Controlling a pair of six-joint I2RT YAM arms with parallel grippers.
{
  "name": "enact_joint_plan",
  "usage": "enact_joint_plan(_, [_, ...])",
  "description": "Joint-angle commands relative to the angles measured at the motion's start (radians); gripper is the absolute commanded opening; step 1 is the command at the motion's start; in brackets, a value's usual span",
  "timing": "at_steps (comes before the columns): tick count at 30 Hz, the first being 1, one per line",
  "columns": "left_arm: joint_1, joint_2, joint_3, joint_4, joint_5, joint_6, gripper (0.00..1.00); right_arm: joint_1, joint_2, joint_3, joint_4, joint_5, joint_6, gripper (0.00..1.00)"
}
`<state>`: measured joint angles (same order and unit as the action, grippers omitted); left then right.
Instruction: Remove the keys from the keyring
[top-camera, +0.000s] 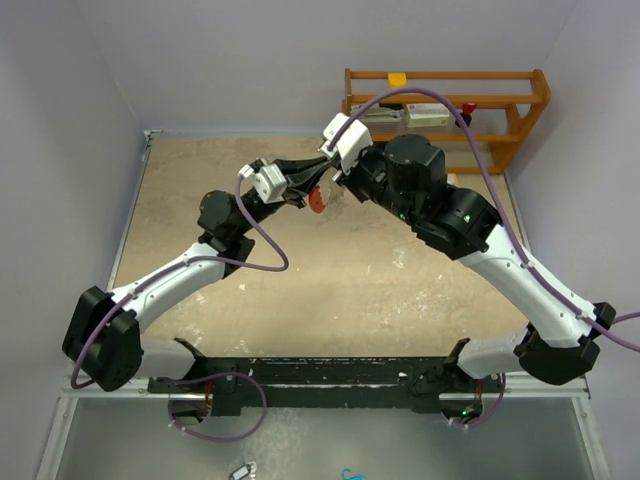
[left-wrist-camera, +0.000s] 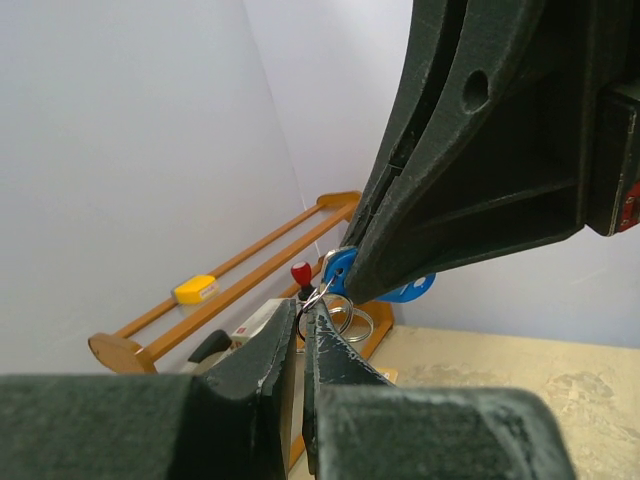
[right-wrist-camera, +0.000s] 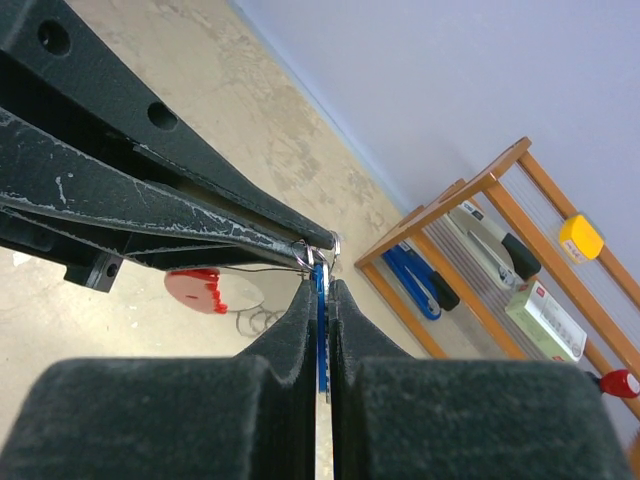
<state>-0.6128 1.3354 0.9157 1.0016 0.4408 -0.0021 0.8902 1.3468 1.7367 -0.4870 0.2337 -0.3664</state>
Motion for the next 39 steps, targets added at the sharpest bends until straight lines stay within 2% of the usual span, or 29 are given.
enact_joint_plan(1, [0.007, -0.053, -0.004, 0.008, -0.111, 0.046, 0.0, 0.003, -0.044, -0.01, 0.029, 0.021, 0.006, 0.0])
enact_joint_plan(9, [0.007, -0.057, -0.002, -0.048, -0.115, 0.084, 0.0, 0.003, -0.074, -0.035, 0.067, 0.028, 0.005, 0.0])
enact_joint_plan(18, [0.006, -0.106, -0.009, -0.249, -0.104, 0.211, 0.0, 0.003, -0.076, -0.053, 0.115, 0.062, -0.016, 0.0])
enact_joint_plan(25, [0.005, -0.101, 0.005, -0.337, -0.134, 0.259, 0.0, 0.003, -0.092, -0.042, 0.164, 0.054, -0.028, 0.0])
enact_joint_plan(31, [0.003, -0.107, -0.025, -0.214, -0.154, 0.208, 0.0, 0.003, -0.103, -0.049, 0.173, 0.015, -0.014, 0.0])
enact_joint_plan(39, [0.002, -0.085, -0.091, 0.133, -0.173, 0.013, 0.0, 0.003, -0.117, -0.129, 0.222, -0.003, 0.004, 0.0])
